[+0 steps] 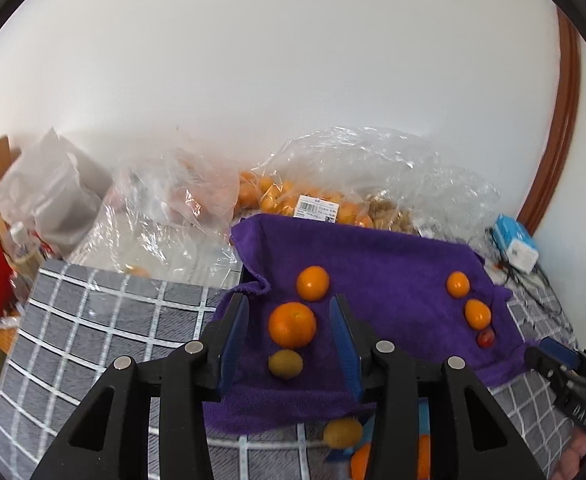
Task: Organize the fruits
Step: 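Withdraw both grippers and grasp the large orange on the star mat with the right gripper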
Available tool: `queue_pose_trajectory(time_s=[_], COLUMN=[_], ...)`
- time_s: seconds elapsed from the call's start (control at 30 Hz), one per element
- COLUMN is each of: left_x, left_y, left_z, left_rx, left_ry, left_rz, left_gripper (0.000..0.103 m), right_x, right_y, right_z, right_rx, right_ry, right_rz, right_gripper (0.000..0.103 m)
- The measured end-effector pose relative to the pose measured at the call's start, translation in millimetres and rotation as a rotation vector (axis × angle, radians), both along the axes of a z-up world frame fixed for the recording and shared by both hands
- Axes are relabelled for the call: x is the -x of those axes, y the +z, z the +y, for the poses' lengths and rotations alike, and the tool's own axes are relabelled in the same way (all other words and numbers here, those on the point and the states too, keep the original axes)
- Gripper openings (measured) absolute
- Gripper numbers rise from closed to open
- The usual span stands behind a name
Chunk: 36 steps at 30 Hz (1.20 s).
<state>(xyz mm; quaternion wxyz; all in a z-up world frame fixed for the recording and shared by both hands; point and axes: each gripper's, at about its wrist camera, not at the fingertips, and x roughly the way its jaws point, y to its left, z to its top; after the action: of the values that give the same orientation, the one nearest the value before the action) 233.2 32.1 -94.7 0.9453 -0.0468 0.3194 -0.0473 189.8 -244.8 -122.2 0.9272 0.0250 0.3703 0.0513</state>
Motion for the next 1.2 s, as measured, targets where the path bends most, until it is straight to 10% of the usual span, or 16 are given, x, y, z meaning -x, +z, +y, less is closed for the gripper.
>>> queue_pose_trajectory(time_s=[0.57,1.2], left_x=[89.1,93.1], left_y=[-56.8,-80.8], left_z=[48.5,57.4], left_rx=[0.028,0.108], left_ry=[-0.004,-0.036], left_rz=[0.140,0.189], left_gripper=[0.058,0.059], right_x=[27.1,18.8], right_y=[-39.6,-43.0], right_z=[76.1,62.5], right_rx=[-0.059,-0.075], right_ry=[0.265,0.249], right_rz=[0.108,0.140], right_gripper=[0.049,0.041])
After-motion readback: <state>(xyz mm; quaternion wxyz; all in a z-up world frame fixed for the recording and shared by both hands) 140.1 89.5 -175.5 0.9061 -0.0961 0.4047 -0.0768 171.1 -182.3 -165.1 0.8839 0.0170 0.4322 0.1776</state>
